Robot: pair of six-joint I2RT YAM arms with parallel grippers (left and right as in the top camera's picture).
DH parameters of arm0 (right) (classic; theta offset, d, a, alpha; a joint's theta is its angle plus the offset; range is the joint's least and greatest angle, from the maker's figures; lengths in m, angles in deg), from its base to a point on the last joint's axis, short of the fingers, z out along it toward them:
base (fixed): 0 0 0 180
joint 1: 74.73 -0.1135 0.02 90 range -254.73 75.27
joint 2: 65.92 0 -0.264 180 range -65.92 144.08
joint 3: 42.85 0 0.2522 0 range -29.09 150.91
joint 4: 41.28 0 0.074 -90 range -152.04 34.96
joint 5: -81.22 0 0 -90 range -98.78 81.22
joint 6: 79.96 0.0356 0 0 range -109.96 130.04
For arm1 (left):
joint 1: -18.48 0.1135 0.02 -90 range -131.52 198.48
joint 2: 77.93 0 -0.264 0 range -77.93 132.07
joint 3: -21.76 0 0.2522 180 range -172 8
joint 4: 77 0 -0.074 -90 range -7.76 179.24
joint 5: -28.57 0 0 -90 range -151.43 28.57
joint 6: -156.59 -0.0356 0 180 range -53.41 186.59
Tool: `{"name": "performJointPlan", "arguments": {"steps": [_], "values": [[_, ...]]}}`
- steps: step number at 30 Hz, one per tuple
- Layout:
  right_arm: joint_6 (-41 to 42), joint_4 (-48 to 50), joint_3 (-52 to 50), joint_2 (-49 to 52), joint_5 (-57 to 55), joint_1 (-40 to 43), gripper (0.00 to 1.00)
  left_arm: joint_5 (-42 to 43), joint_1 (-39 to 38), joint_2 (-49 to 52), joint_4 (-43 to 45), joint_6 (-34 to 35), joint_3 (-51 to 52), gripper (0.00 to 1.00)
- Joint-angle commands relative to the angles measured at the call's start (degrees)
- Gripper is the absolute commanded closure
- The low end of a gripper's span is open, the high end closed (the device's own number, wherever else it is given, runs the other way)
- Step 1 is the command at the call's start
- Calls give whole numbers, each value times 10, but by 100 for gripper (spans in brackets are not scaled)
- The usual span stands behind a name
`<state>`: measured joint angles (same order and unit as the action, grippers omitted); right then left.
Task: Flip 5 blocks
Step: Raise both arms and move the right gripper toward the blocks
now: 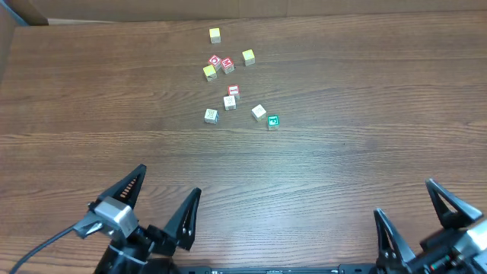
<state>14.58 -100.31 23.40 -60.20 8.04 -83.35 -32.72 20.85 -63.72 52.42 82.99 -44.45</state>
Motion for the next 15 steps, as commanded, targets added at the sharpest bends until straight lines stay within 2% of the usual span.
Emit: {"name": "performJointPlan", "arguments": {"steps": [1,5,10,15], "values": [[5,-26,57,29,5,2,0,44,2,57,-42,0,-91,0],[5,-67,126,65,4,2,0,43,2,129,-132,-39,-197,0],[5,-69,184,116,5,2,0,43,2,209,-224,-83,-290,0],[31,-76,240,190,12,2,0,42,2,281,-261,-104,-348,0]]}}
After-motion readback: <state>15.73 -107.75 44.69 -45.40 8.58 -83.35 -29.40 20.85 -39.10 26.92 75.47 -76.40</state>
